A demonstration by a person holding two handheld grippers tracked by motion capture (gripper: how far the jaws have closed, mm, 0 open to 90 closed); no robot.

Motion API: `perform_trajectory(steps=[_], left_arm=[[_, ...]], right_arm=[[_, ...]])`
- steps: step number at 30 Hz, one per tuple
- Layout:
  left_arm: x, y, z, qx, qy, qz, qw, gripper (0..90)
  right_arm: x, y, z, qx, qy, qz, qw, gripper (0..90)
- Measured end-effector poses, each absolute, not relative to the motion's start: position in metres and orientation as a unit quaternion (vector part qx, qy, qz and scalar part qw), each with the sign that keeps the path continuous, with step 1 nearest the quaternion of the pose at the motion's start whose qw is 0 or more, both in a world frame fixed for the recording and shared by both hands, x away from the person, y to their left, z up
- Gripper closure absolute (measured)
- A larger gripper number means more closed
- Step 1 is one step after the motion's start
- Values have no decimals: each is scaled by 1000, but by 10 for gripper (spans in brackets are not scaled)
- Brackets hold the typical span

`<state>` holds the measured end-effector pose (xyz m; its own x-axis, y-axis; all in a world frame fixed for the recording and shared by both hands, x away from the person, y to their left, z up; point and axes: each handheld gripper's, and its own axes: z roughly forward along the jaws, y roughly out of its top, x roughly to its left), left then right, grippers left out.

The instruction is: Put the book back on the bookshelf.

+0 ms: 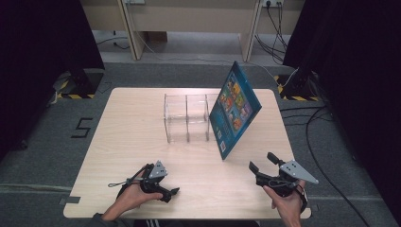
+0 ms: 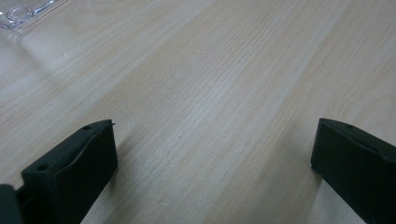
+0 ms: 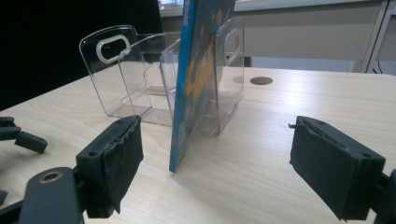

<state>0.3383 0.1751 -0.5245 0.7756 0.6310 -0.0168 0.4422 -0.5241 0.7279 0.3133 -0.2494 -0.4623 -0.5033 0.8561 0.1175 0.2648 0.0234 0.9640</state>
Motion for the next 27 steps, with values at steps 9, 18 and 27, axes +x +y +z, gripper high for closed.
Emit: perform_trajectory(steps=[9, 18, 27], left_arm=[[338, 175, -524, 864, 310, 125, 376, 0], [338, 175, -524, 864, 310, 125, 376, 0], [338, 175, -524, 864, 310, 125, 376, 0]], right_arm=[[310, -253, -466, 421, 674, 550, 255, 169], [306, -253, -471, 422, 688, 538, 244, 166], [302, -253, -475, 422, 703, 523, 233, 164]])
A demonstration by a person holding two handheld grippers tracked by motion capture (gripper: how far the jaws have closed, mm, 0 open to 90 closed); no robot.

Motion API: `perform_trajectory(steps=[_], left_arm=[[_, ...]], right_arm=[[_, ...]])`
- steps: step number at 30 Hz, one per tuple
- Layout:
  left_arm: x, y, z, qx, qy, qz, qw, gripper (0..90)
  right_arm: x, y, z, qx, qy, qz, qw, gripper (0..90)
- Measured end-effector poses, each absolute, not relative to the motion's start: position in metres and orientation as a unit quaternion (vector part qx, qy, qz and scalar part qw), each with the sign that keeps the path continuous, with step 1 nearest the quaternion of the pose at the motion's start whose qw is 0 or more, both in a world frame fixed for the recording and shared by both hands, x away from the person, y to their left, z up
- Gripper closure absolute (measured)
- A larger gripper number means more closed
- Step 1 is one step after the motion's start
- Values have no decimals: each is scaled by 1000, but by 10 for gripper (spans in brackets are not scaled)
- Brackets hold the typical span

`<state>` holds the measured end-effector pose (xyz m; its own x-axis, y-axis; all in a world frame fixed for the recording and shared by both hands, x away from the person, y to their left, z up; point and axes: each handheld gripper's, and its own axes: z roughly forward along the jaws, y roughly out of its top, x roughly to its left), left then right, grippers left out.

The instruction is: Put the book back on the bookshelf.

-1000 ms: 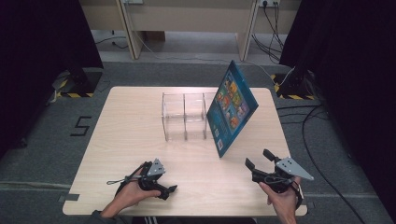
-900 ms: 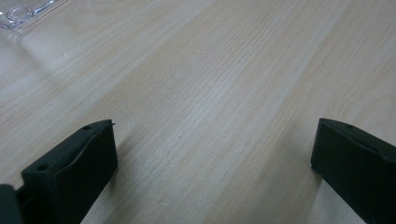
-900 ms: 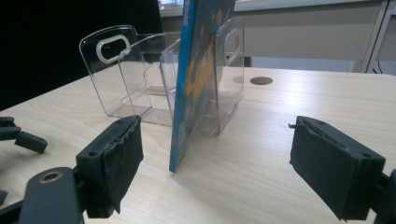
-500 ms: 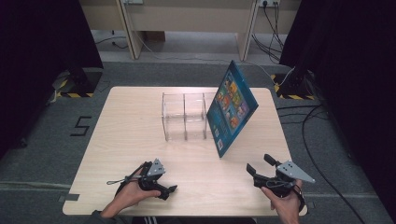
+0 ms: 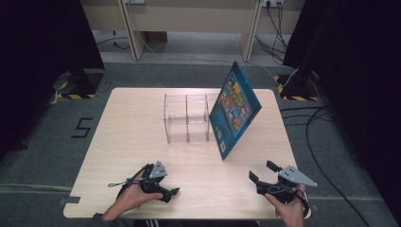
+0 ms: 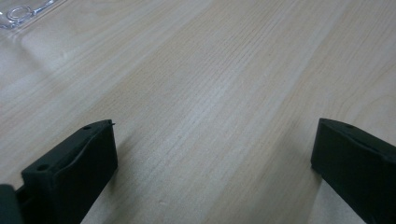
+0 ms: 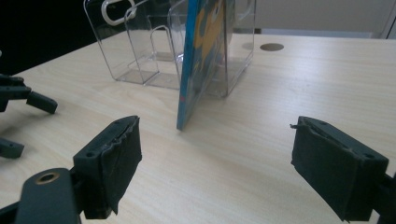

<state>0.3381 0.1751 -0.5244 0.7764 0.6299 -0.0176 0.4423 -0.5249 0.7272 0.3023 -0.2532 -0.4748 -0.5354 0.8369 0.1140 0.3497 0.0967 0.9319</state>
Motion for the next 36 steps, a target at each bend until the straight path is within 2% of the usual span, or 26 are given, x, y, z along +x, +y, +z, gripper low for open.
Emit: perform_trajectory(steps=[15, 36], left_arm=[[338, 175, -524, 864, 310, 125, 376, 0], [338, 175, -525, 864, 309, 125, 376, 0]], right_arm=[[294, -243, -484, 392, 767, 452, 232, 163], [295, -239, -508, 404, 827, 352, 168, 183]])
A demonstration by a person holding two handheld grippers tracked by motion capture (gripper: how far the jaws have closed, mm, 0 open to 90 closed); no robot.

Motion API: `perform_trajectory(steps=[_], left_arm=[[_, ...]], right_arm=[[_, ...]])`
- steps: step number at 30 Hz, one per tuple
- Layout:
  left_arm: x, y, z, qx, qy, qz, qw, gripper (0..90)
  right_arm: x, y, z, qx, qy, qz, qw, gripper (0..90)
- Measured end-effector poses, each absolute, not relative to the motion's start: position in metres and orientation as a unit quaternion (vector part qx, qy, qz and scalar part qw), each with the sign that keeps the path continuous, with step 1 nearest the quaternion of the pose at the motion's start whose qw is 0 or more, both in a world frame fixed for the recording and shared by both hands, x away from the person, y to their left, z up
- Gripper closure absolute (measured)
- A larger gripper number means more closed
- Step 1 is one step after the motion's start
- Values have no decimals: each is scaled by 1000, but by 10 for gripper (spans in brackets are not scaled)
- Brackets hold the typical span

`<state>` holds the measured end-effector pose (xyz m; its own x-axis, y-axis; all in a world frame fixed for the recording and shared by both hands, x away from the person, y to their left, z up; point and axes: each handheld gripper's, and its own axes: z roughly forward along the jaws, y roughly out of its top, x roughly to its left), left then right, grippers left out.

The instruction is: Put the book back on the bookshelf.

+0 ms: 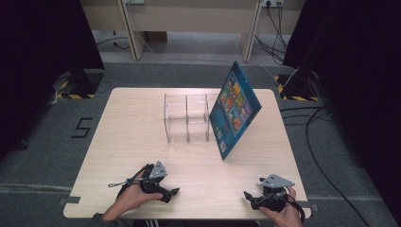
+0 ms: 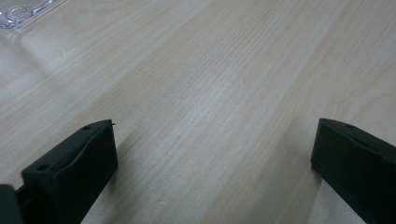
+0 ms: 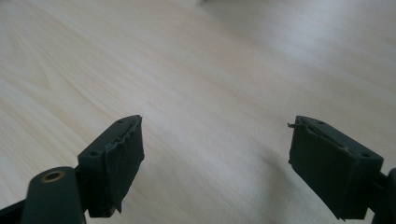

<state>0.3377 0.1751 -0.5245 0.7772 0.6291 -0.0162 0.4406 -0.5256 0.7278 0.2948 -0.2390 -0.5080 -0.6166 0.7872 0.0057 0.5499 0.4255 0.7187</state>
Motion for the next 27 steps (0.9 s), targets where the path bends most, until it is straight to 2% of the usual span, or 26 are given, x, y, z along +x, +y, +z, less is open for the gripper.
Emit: perform_trajectory(steps=[3, 27], left_arm=[[338, 175, -525, 864, 310, 125, 376, 0], [338, 175, -525, 864, 309, 125, 376, 0]], right_arm=[[295, -239, -512, 411, 834, 333, 159, 171], [295, -239, -514, 403, 835, 337, 165, 152]])
